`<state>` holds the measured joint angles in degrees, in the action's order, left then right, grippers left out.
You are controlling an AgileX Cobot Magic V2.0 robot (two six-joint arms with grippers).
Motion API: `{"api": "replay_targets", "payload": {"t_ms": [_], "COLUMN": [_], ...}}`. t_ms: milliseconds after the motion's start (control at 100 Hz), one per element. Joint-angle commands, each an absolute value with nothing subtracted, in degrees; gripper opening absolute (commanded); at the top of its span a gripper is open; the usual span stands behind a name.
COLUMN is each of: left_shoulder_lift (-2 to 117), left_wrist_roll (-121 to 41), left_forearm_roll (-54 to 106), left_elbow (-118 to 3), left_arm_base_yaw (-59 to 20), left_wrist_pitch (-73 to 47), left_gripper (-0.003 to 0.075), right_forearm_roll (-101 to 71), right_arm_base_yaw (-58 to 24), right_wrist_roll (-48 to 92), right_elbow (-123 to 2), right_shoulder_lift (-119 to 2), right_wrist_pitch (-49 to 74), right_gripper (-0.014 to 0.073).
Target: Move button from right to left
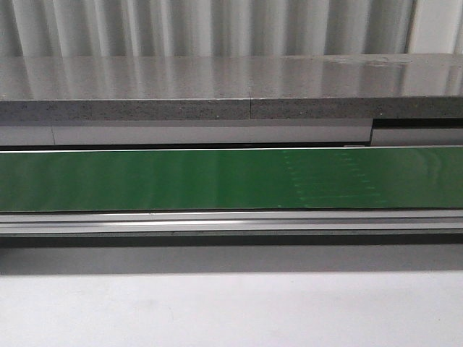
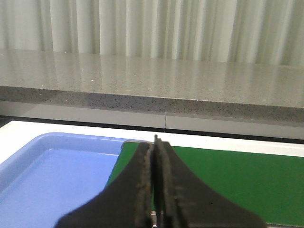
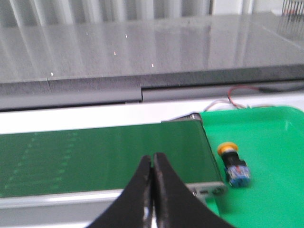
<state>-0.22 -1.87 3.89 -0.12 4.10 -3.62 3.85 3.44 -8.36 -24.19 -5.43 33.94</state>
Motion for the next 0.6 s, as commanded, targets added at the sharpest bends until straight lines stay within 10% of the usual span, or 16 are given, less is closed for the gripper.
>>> {"api": "replay_targets", "payload": {"t_ms": [0, 340, 590], "left_shoulder_lift": [-2.3, -2.3, -2.3], "left_wrist_roll": [-1.3, -1.3, -1.3], "left_forearm_roll": [4.4, 4.4, 4.4], "left_elbow": [1.3, 1.3, 1.3], "left_arm_base_yaw": [4.0, 4.0, 4.0], "left_wrist_pitch": [0.7, 0.7, 0.7], "left_gripper": [-0.002, -0.002, -0.002], "right_forearm_roll": [5.8, 6.6, 7.0], "right_arm_base_yaw": [3.7, 3.7, 3.7], "right_wrist_roll": [-8.2, -8.2, -8.2], "right_elbow": [-31.5, -47.2, -51.8], "right_shoulder_lift": [-11.8, -37.0, -48.6], "right_wrist_pitch": [37.9, 55.9, 57.1], "right_gripper": [-0.0067, -0.0016, 0.0538]}}
